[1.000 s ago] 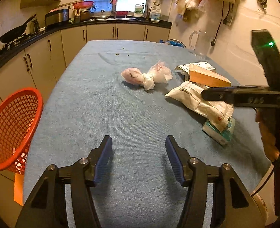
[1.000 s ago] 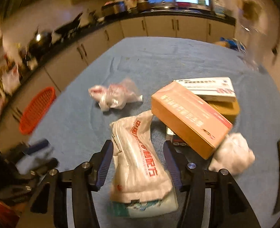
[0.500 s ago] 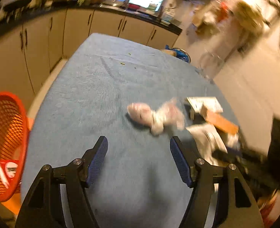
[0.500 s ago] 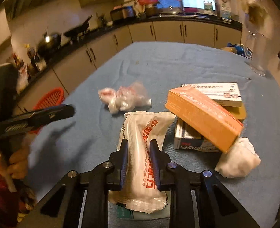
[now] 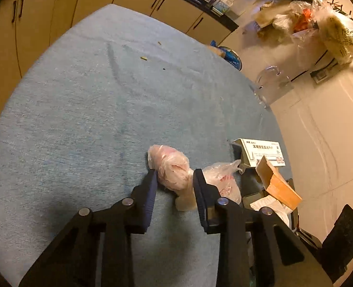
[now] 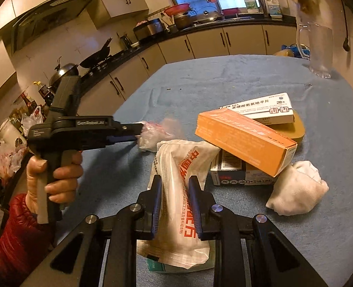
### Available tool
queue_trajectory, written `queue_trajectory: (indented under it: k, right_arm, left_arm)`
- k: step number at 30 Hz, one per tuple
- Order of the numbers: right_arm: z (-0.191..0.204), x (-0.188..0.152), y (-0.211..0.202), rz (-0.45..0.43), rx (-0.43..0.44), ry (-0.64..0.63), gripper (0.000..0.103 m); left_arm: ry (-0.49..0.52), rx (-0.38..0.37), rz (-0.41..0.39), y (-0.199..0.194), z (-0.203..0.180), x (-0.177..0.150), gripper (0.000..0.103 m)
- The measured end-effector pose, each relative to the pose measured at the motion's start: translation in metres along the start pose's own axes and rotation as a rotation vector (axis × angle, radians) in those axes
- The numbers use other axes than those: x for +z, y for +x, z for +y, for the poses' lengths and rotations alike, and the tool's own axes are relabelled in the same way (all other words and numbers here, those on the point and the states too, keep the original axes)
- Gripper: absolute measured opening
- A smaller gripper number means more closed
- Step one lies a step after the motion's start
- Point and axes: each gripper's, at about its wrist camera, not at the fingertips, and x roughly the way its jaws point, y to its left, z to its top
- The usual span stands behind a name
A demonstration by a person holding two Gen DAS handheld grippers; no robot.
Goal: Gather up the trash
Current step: 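Carry the white bag and pink bundle over the red mesh basket with both tools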
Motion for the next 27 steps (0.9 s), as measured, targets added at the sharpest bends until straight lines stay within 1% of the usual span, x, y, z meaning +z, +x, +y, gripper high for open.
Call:
queue_trajectory:
  k: [1, 5, 8, 13, 15, 19, 22, 27]
  right_arm:
    - [0.0, 0.0, -0.001, -0.004, 0.0, 0.004, 0.024]
    - [-0.001, -0.003, -0.004, -0.02, 0.009, 0.023, 0.024]
    - [0.004, -0.006, -0.01, -0.038, 0.002, 0.023, 0.024]
    - [0.013, -0.01, -0.019, -0.071, -0.004, 0.016, 0.024]
    - [0.018, -0.012, -0.021, -0.084, -0.009, 0.009, 0.024]
    - [0.025, -0.016, -0.021, -0.092, 0.002, 0.009, 0.024]
    - [0.03, -0.019, -0.021, -0.102, -0.013, 0.005, 0.024]
    - [0.037, -0.022, -0.019, -0.102, -0.006, 0.003, 0.024]
  left_arm:
    - [0.012, 0.006, -0.009, -0.001, -0.002, -0.001, 0.014]
    - [0.07, 0.034, -0.043, -0.01, -0.011, -0.01, 0.014]
    - [0.126, 0.062, -0.094, -0.028, -0.017, -0.021, 0.014]
    - [0.194, 0.108, -0.213, -0.067, -0.026, -0.046, 0.014]
    - [0.215, 0.114, -0.252, -0.081, -0.029, -0.055, 0.014]
    - [0.275, 0.185, -0.34, -0.106, -0.038, -0.079, 0.014]
    - [0.305, 0.223, -0.384, -0.12, -0.041, -0.094, 0.014]
    - [0.339, 0.268, -0.417, -0.131, -0.043, -0.111, 0.014]
